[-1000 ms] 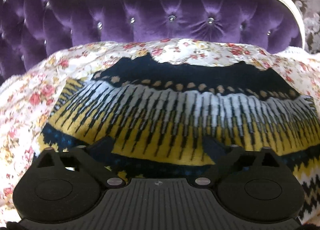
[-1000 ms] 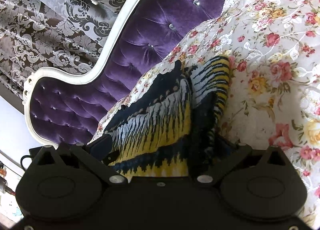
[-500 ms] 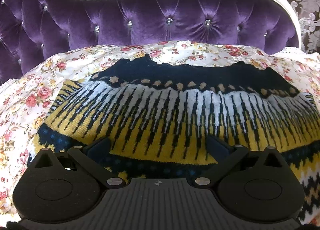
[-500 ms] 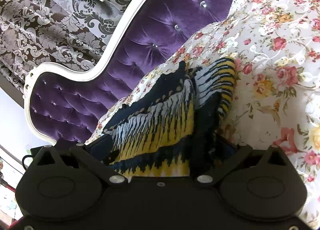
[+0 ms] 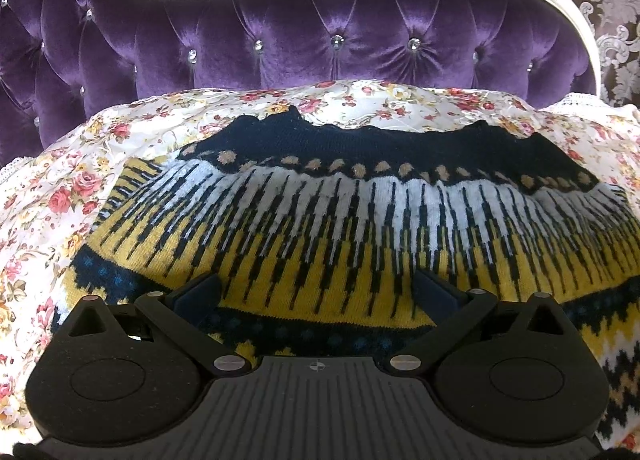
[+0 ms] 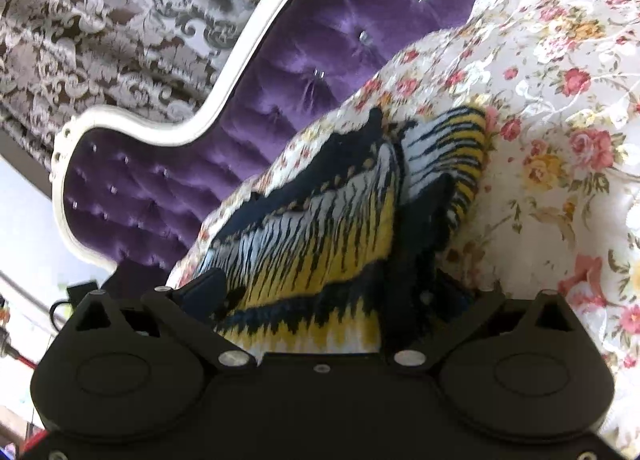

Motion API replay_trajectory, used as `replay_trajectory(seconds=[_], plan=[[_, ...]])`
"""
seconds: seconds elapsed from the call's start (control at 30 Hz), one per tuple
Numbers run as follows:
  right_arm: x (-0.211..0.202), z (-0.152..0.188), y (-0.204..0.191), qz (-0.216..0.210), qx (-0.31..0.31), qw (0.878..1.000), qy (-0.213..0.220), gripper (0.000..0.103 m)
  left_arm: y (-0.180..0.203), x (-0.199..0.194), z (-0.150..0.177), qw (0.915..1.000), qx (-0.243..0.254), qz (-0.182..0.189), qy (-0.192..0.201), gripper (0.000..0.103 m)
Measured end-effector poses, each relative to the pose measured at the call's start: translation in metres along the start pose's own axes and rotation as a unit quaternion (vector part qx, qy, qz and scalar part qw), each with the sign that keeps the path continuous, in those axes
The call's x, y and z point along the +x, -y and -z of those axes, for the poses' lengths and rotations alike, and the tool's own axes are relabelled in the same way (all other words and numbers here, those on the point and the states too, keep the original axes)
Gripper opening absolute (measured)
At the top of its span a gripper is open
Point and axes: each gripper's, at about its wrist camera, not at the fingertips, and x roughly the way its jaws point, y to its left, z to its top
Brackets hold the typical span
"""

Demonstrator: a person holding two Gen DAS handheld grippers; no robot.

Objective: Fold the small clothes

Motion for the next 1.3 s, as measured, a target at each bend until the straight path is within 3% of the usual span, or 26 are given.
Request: replay_trajectory(seconds=[0.1, 0.17, 0.27, 0.5, 0.7, 0.93, 1.07, 1.13, 1.3], plan=[[-0.004, 0.003, 0.005, -0.014, 0.025, 0.999, -0.014, 0.086, 0.000, 0.000, 0.001, 1.0000, -0.001, 0.000, 0.001, 0.103], [-0.005, 0.004, 0.010, -0.007, 0.038, 0.999, -0.009, 0.064, 0.000, 0.000, 0.001, 1.0000, -0.001, 0.000, 0.001, 0.103], [-0.002, 0.005, 0.015, 0.020, 0.042, 0.999, -0.001, 0.042, 0.000, 0.000, 0.001, 1.0000, -0.002, 0.000, 0.002, 0.103], [-0.003, 0.008, 0.008, 0.033, 0.018, 0.999, 0.019, 0.037, -0.006, -0.005, -0.001, 0.9998, -0.008, 0.020, -0.001, 0.102], [-0.001, 0.011, 0.012, 0.042, 0.015, 0.999, 0.023, 0.037, -0.038, -0.032, 0.007, 0.9988, -0.026, 0.042, -0.002, 0.101], [-0.002, 0.019, 0.009, 0.050, 0.007, 0.998, 0.045, 0.036, -0.081, -0.063, 0.040, 0.9992, -0.024, 0.031, -0.002, 0.101], [-0.003, 0.020, 0.008, 0.057, 0.020, 0.997, 0.051, 0.036, -0.102, -0.061, 0.054, 0.9990, -0.038, 0.025, -0.004, 0.101], [-0.001, 0.016, -0.001, 0.083, 0.013, 0.996, 0.043, 0.034, -0.109, -0.052, 0.059, 0.9979, -0.048, 0.036, -0.024, 0.102], [0.003, 0.006, -0.051, 0.151, -0.062, 0.986, 0.037, 0.032, -0.107, -0.052, 0.067, 0.9985, -0.041, 0.036, 0.004, 0.103]])
